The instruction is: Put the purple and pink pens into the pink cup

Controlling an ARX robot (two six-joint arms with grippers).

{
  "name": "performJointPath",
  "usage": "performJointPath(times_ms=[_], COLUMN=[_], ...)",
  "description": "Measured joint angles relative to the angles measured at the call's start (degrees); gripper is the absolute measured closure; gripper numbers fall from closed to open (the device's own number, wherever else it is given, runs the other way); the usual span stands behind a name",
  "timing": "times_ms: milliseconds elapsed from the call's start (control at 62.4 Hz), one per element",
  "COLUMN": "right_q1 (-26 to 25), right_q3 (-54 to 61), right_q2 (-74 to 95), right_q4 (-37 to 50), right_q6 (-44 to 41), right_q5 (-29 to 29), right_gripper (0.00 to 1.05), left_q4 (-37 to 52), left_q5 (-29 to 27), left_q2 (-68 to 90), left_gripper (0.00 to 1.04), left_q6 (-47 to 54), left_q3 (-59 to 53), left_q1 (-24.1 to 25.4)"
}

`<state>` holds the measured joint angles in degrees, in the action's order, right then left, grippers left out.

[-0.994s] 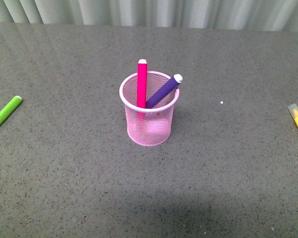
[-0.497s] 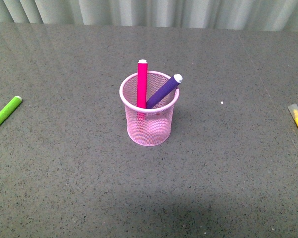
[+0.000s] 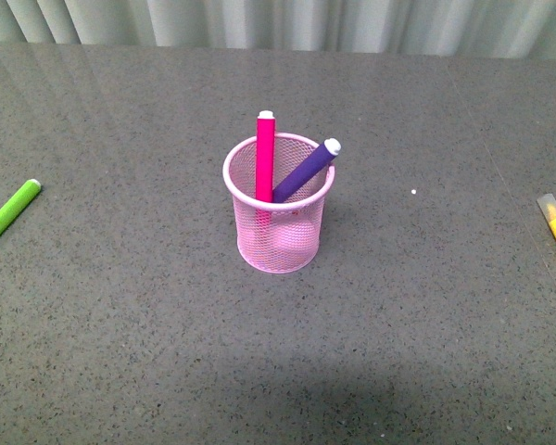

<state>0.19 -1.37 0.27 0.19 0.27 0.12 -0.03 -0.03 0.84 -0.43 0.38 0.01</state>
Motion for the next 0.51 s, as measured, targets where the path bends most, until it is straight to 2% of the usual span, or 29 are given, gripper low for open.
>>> performJointPath(times_ms=[513], right_q1=[0.00], right_q3=[0.00], right_q2=[0.00], right_q4=[0.00], right_q6=[0.00], right_q5=[0.02], right_gripper=[0.07], left_q4=[0.00], left_q5=[0.00], left_q2=[0.00], left_gripper=[0.08], left_q6=[0.00], left_q3=[0.00], left_q1=[0.00])
